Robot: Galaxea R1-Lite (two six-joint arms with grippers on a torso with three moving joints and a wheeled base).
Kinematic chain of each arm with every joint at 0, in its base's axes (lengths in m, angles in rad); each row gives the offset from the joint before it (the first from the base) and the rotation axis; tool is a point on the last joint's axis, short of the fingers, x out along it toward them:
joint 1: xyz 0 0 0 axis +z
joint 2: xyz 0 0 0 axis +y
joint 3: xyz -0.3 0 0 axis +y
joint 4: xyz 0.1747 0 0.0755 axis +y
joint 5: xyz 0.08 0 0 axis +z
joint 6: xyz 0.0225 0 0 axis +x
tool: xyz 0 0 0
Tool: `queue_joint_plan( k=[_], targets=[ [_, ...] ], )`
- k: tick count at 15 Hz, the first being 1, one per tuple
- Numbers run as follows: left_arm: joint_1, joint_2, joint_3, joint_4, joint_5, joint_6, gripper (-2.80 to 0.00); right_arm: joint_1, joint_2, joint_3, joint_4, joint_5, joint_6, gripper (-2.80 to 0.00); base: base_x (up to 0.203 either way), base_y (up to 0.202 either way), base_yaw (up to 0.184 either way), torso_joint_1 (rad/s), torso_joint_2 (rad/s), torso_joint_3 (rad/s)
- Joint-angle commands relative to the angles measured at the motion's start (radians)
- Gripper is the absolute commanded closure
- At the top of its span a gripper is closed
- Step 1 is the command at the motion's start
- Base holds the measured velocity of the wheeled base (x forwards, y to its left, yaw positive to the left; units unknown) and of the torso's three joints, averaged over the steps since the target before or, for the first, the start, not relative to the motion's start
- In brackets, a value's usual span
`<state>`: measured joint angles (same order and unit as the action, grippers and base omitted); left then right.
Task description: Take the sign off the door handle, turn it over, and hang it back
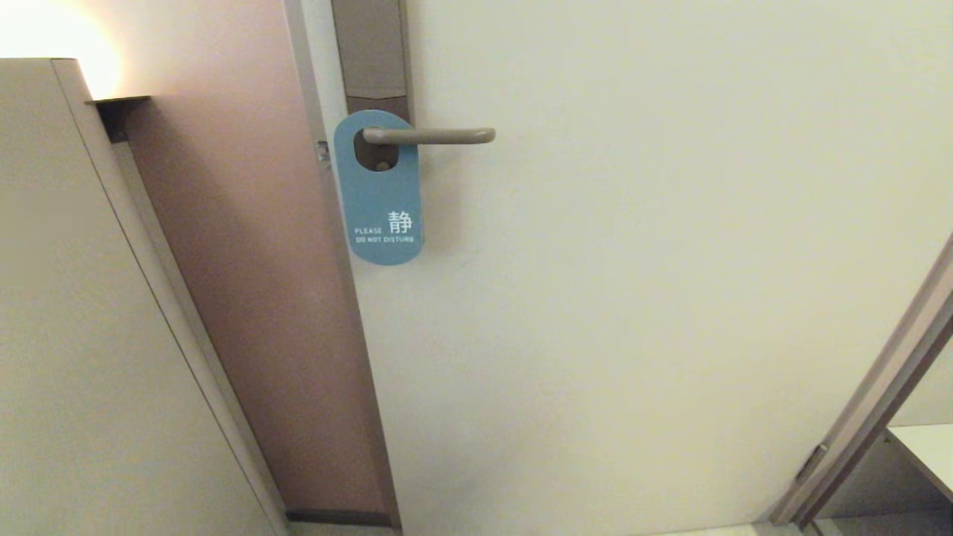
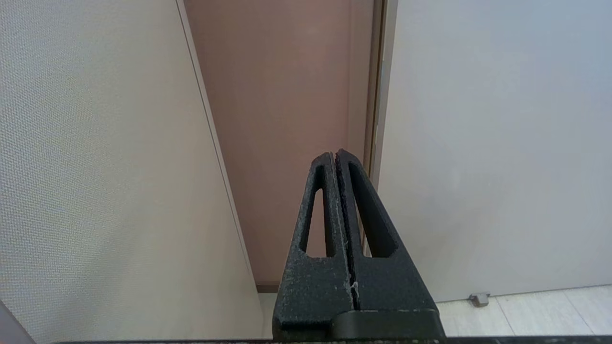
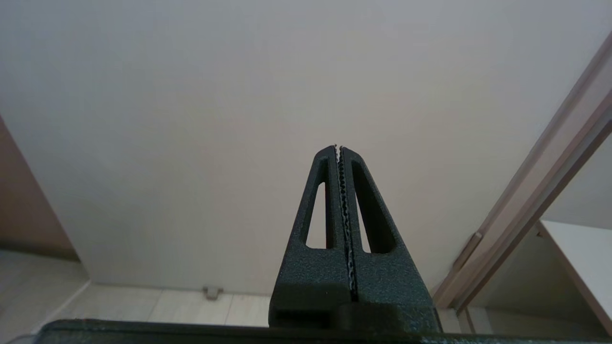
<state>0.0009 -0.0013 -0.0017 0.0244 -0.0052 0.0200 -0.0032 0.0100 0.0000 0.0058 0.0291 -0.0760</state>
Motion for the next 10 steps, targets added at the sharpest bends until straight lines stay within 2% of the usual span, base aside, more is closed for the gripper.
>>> queue_joint_plan(
  k=[1,10],
  targets=[
    [0.001,0.001,0.000,0.000,-0.001,0.000,0.00,0.000,-0.010,0.000,0.000,0.000,0.001,0.00,0.000,0.000,0.000,0.000,0.00,0.000],
    [0.001,0.001,0.000,0.000,0.001,0.000,0.00,0.000,-0.010,0.000,0.002,-0.002,0.005,0.00,0.000,0.000,0.000,0.000,0.00,0.000]
  ],
)
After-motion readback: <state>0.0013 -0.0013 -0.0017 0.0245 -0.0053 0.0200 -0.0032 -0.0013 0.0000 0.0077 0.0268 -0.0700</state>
